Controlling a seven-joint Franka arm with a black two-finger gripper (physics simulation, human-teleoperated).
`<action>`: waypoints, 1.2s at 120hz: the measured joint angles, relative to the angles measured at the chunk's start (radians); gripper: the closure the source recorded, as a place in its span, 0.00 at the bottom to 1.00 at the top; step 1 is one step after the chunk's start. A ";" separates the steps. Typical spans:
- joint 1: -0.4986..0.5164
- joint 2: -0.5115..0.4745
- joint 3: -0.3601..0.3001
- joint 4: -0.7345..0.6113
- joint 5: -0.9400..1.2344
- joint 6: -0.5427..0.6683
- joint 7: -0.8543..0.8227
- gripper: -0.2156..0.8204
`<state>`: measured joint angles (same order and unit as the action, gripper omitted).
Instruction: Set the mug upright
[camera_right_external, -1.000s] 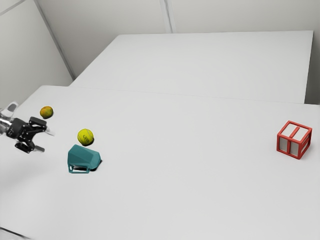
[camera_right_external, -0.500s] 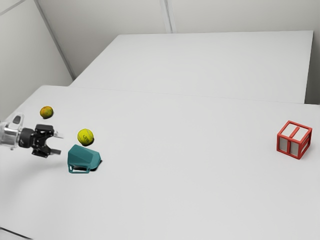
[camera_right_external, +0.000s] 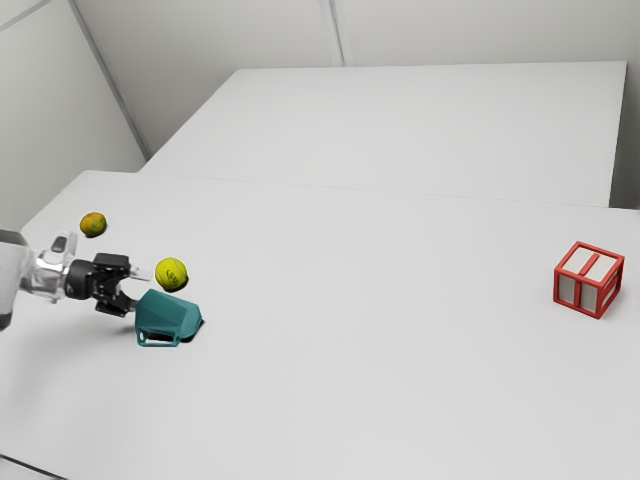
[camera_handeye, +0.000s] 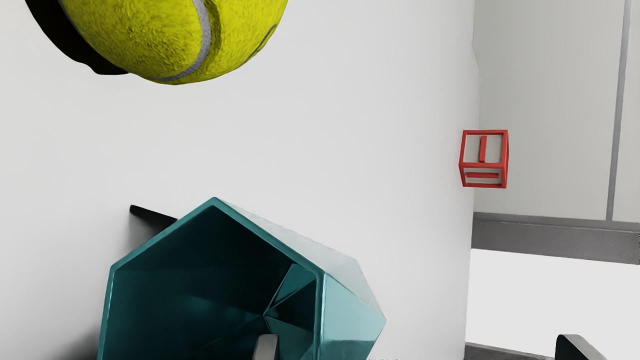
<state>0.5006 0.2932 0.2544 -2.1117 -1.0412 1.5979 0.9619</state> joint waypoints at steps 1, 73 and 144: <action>0.000 0.000 0.000 -0.001 0.001 0.000 0.001 0.21; -0.002 -0.001 -0.006 -0.028 0.034 -0.012 0.048 0.89; -0.266 -0.136 -0.027 0.189 0.148 0.017 0.014 0.97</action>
<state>0.2350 0.1570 0.2270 -1.9227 -0.8931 1.6148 0.9756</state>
